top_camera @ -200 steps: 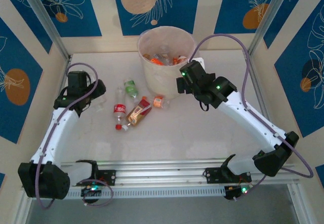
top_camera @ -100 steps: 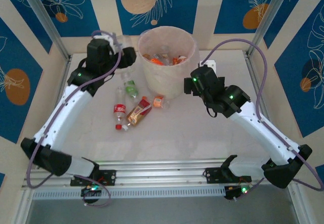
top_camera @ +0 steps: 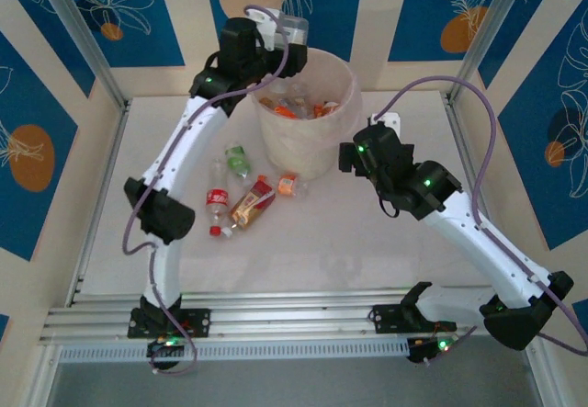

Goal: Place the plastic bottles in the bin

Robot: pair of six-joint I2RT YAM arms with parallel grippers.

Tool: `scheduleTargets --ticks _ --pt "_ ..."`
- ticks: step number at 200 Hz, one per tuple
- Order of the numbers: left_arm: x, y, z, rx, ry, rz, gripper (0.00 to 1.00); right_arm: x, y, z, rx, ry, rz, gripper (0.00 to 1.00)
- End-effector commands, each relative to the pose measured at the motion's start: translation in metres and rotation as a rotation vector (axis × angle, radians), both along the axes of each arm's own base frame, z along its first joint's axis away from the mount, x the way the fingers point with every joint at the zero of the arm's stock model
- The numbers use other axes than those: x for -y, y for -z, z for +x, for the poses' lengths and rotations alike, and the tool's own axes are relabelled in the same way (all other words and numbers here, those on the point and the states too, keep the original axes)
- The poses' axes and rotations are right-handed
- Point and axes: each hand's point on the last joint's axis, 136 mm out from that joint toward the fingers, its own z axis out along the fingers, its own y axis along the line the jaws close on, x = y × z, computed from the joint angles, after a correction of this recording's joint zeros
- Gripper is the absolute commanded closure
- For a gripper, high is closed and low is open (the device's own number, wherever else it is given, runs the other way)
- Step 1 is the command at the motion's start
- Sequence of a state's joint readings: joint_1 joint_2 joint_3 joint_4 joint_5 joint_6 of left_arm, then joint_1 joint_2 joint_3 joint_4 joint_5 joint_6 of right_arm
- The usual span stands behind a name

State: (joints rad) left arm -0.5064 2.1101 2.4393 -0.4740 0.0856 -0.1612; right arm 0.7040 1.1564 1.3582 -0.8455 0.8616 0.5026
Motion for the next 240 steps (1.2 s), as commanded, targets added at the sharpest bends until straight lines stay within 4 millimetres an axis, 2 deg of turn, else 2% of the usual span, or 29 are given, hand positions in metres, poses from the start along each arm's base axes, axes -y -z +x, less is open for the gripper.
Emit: scheduleTargets --ticks 1,28,64,117,149,190,240 --pt "0.02 -0.005 -0.011 0.056 0.14 0.062 0.22 0.006 -0.001 0.001 0.021 0.045 0.032 0.01" --pt "0.028 0.016 -0.004 0.074 0.17 0.141 0.21 0.007 0.002 0.001 0.015 0.055 0.035 0.01" --pt "0.027 0.045 0.007 0.079 0.159 0.262 0.19 0.007 0.004 0.001 0.011 0.059 0.039 0.01" --pt "0.031 0.07 0.013 0.077 0.179 0.343 0.1 0.005 0.006 0.004 0.004 0.06 0.042 0.01" --pt "0.028 0.076 0.021 0.083 0.149 0.368 0.01 0.007 0.006 0.002 -0.007 0.063 0.037 0.01" --pt "0.028 0.077 0.027 0.089 0.132 0.373 0.0 0.009 0.005 0.0 -0.006 0.066 0.041 0.01" --pt "0.023 0.062 0.029 0.119 0.094 0.366 0.0 0.01 0.004 0.0 -0.004 0.071 0.042 0.01"
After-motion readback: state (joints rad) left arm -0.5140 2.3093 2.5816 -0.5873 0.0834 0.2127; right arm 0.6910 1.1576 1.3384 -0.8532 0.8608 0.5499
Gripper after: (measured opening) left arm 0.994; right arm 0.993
